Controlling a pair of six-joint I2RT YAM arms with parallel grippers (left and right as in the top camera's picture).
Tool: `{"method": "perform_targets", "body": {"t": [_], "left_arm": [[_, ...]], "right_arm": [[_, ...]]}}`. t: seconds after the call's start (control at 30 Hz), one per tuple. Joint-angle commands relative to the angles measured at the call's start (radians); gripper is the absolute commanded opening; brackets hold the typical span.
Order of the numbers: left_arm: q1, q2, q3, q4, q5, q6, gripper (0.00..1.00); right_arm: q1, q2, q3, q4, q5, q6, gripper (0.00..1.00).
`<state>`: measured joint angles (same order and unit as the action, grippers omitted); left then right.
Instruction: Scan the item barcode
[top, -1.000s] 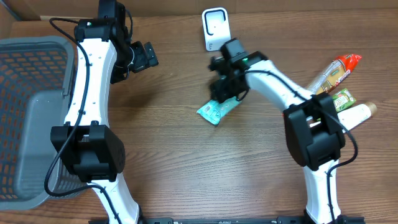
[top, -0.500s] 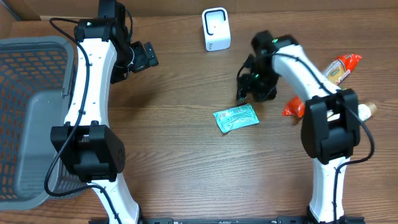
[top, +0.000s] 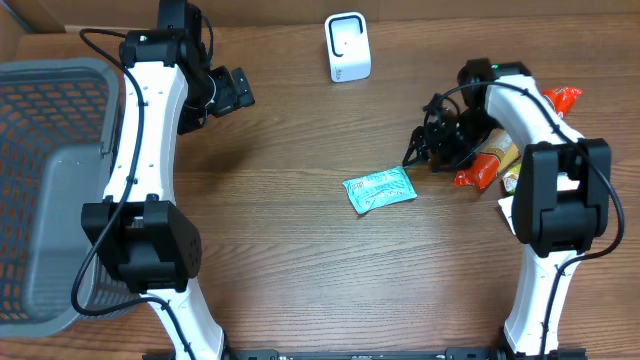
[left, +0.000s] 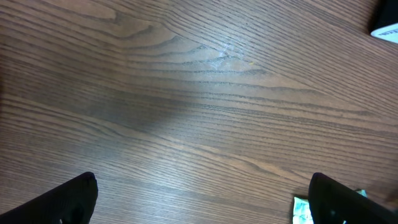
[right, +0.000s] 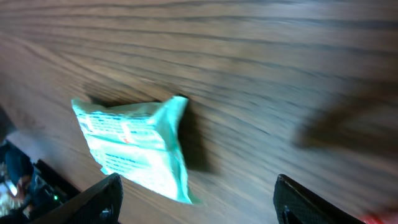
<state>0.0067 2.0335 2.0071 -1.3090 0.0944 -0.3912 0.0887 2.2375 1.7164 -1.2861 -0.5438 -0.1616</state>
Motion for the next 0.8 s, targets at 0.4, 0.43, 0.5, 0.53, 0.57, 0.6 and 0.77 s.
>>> {"method": "perform_targets", "body": {"t": [0.4,0.43,0.5,0.53,0.57,0.6,0.77], "left_arm": [[-0.001,0.008,-0.003,0.002,0.006,-0.016,0.99],[-0.001,0.008,-0.003,0.002,0.006,-0.016,1.0],[-0.001,0.008,-0.003,0.002,0.006,-0.016,1.0],[-0.001,0.008,-0.003,0.002,0.006,-0.016,1.0],[-0.002,0.008,-0.003,0.002,0.006,-0.016,1.0],[-0.002,0.008,-0.003,0.002,0.006,-0.016,0.99],[-0.001,0.008,-0.003,0.002,0.006,-0.016,1.0]], "right_arm": [[0.126,-0.003,-0.258,0.261,-0.121,0.034,0.69],[0.137,-0.003,-0.271,0.269,-0.121,0.034,0.66],[0.154,-0.003,-0.287,0.28,-0.12,0.034,0.56],[0.162,-0.003,-0.298,0.286,-0.12,0.034,0.4],[0.165,-0.003,-0.298,0.286,-0.12,0.034,0.28],[0.166,-0.003,-0.298,0.287,-0.122,0.035,0.19],[0.155,-0.004,-0.282,0.298,-0.222,0.03,0.04]]}}
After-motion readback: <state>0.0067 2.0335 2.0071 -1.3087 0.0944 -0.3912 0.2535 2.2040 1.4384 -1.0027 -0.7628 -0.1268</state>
